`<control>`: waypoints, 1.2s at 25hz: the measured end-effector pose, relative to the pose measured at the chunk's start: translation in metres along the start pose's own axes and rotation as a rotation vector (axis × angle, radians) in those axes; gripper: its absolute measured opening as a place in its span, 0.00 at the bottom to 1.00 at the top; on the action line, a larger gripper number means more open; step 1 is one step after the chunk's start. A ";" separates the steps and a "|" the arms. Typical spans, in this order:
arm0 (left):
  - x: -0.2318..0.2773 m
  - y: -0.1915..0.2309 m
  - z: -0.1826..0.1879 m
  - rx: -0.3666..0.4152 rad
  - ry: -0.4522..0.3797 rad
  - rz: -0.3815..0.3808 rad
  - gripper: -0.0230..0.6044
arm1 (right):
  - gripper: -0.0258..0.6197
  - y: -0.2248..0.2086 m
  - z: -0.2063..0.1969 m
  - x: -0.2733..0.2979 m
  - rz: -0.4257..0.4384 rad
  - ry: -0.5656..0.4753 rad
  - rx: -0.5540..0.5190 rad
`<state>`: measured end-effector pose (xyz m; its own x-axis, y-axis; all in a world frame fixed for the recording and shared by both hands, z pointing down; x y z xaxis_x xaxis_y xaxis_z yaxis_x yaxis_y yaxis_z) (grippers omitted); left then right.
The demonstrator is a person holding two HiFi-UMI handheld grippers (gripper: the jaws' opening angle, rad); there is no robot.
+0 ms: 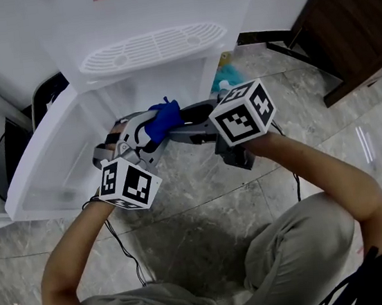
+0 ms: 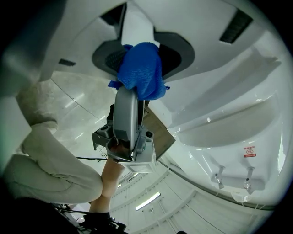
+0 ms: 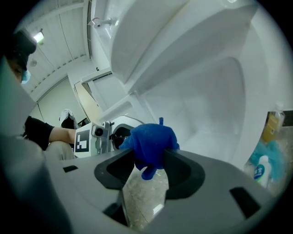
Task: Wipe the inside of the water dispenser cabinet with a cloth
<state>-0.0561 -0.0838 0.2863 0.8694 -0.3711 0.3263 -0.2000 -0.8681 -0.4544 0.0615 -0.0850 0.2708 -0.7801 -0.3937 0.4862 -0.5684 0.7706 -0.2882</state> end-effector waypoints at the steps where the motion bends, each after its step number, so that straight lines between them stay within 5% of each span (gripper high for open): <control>1: 0.001 0.001 0.000 -0.004 0.003 0.001 0.25 | 0.33 -0.001 0.001 0.000 -0.006 0.003 -0.006; 6: 0.004 0.005 -0.006 -0.098 0.012 0.007 0.29 | 0.11 -0.003 0.005 -0.007 -0.039 0.020 -0.057; 15: 0.007 0.004 -0.008 -0.129 -0.004 0.000 0.30 | 0.09 -0.005 0.003 -0.008 -0.033 0.030 -0.069; 19: 0.005 0.010 -0.009 -0.203 -0.055 0.005 0.30 | 0.09 -0.007 0.010 -0.014 -0.053 0.004 -0.087; 25: -0.001 0.016 -0.017 -0.312 -0.084 0.027 0.34 | 0.09 -0.020 0.012 -0.026 -0.130 -0.025 -0.074; 30: 0.000 0.013 -0.029 -0.320 -0.038 0.026 0.33 | 0.09 -0.036 0.018 -0.045 -0.290 -0.060 -0.112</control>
<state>-0.0714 -0.1044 0.3046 0.8772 -0.3868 0.2844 -0.3487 -0.9205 -0.1762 0.1121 -0.1036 0.2448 -0.6057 -0.6311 0.4847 -0.7397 0.6711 -0.0505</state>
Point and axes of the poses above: the fingertips, and each gripper's own axes: x forward along the fingers, y to its left, z out of its top, the point moved 8 cm from there along -x, backward along the fingers, and after that the axes turned 13 degrees about -x, right-handed, at the moved point
